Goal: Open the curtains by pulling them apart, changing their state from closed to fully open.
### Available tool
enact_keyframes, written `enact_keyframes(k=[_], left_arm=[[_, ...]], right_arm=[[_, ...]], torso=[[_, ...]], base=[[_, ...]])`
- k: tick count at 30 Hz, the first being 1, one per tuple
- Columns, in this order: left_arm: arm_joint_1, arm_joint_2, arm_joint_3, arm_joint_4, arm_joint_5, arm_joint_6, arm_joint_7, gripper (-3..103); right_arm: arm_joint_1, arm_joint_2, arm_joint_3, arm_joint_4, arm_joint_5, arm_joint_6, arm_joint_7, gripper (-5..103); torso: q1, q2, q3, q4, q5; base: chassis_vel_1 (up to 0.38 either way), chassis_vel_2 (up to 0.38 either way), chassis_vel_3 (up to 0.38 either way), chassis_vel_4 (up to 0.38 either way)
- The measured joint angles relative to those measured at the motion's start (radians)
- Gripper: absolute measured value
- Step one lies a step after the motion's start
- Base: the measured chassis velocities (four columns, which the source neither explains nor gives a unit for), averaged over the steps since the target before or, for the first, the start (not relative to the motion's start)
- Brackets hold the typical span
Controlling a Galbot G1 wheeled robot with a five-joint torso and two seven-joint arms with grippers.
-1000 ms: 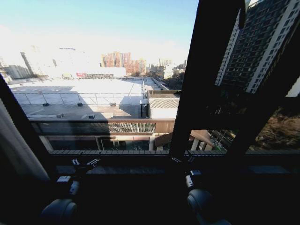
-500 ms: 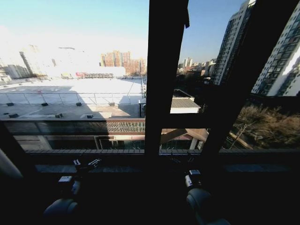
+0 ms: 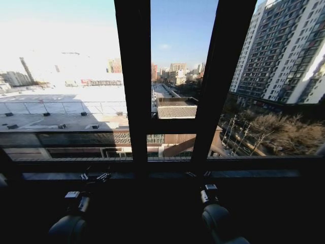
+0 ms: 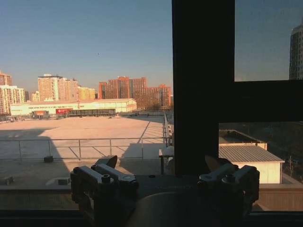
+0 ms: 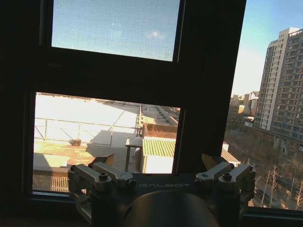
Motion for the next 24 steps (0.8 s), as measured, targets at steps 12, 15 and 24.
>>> enact_keyframes(k=[12,15,24], left_arm=[[-0.008,-0.001,0.014,0.011,0.002,-0.001,0.0,100],[-0.01,0.0,0.014,0.015,0.002,-0.002,0.0,100],[-0.007,0.0,0.008,0.025,0.002,-0.015,0.001,100]], right_arm=[[-0.002,-0.001,0.006,0.001,-0.001,-0.001,0.016,100],[-0.001,-0.001,0.007,0.0,-0.001,-0.002,0.017,100],[0.001,0.005,0.002,-0.001,-0.002,-0.003,0.018,100]], torso=[[0.0,0.0,0.0,-0.0001,-0.0001],[0.0,0.0,0.0,-0.0004,0.0003],[0.0,0.0,0.0,-0.0002,0.0]], base=[[0.104,-0.351,-0.104,0.345],[0.222,-0.382,-0.216,0.386],[0.115,-0.375,-0.11,0.364]])
